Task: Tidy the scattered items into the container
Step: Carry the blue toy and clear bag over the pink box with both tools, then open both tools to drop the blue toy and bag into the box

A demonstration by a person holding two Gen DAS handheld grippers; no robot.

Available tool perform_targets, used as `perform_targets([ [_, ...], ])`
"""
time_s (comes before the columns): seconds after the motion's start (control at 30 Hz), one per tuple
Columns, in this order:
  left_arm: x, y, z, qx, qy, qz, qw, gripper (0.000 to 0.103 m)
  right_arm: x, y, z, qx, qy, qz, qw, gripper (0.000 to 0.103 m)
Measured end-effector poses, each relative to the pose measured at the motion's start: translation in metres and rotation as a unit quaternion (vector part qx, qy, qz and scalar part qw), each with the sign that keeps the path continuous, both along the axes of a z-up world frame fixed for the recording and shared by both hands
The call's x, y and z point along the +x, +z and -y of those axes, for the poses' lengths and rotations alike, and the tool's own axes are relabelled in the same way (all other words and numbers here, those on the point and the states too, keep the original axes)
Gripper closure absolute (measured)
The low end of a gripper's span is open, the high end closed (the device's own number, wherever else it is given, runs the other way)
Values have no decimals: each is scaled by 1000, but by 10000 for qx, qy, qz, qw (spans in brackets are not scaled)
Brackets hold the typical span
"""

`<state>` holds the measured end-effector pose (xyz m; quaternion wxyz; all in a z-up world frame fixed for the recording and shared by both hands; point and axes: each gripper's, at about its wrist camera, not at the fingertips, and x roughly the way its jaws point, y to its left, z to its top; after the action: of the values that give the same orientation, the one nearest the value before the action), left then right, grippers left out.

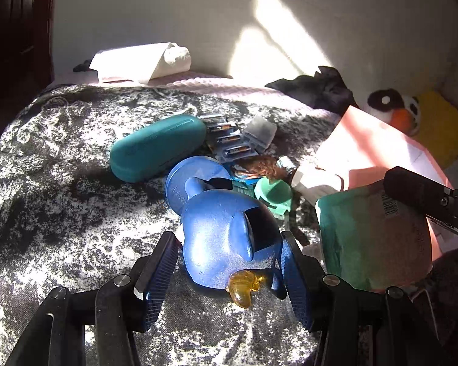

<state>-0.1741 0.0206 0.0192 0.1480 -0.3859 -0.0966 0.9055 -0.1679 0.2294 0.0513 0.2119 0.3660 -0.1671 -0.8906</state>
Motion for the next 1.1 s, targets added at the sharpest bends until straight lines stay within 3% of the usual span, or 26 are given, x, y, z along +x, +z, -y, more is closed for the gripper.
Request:
perform_targets([
  [0.3,29,57,-33,261,-331,-522,9977,46,42,48,-73,-404,-536,-563,9962,84],
  [0.63,34,109,-139,267,-1259,-964,9870,46,88,96,-163,-760,-1265,-1163,9822,84],
  [0.9,16,109,-239,54,-1950,-881,9768,46,109,98,-261,-673,-2305,-1380,9609,84],
  [1.1,-1,89,-298,-116,-2282,-688,9711,46,98,79,-323,-775,-2817,-1176,9491,84],
])
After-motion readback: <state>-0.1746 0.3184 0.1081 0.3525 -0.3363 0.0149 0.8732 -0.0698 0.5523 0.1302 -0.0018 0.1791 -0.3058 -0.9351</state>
